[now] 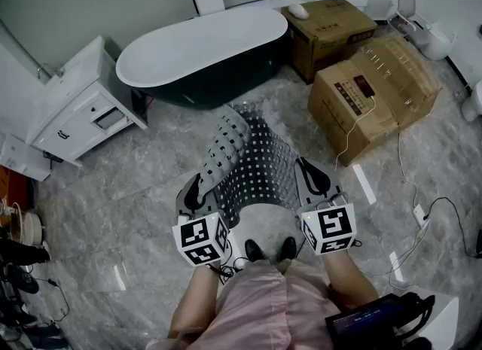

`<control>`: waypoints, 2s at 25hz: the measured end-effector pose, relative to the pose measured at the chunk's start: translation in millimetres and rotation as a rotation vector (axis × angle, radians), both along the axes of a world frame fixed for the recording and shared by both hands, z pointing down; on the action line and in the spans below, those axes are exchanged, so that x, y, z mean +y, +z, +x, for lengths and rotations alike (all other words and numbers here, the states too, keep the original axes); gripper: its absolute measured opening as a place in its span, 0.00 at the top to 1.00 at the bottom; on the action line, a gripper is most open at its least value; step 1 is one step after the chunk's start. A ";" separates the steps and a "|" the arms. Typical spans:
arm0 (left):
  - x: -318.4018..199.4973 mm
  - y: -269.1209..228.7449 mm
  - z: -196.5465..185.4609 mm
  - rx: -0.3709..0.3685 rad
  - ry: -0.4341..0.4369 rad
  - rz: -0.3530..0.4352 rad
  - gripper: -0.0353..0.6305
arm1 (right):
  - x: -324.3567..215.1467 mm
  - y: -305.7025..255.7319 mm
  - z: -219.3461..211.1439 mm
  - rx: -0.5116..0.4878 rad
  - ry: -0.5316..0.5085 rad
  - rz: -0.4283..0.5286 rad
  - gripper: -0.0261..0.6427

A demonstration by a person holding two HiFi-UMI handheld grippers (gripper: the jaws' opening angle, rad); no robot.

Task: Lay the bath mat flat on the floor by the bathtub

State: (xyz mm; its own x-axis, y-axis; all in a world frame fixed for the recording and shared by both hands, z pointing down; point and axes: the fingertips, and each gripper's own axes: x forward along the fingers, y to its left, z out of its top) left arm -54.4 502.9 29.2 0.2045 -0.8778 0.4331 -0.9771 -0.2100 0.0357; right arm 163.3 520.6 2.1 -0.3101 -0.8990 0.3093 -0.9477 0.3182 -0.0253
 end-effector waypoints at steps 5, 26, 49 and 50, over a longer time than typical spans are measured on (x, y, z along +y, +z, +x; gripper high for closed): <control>1.2 -4.4 -0.1 -0.007 0.000 0.007 0.89 | 0.4 -2.9 1.0 -0.005 -0.001 0.007 0.92; 17.4 0.1 28.4 0.007 -0.052 -0.022 0.89 | 8.5 -0.5 49.1 -0.063 -0.046 0.009 0.92; -111.9 35.6 -34.0 0.064 -0.020 -0.057 0.89 | -129.5 30.7 -19.9 -0.035 -0.028 -0.028 0.92; -118.6 33.5 -37.8 0.070 -0.022 -0.052 0.89 | -136.0 28.0 -23.0 -0.034 -0.028 -0.021 0.92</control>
State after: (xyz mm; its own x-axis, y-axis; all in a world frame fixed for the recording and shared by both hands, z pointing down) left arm -92.2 384.3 62.7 0.2165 -0.8590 0.4639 -0.9762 -0.1841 0.1147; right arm 140.4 384.6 30.1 -0.3459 -0.8830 0.3172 -0.9368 0.3439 -0.0641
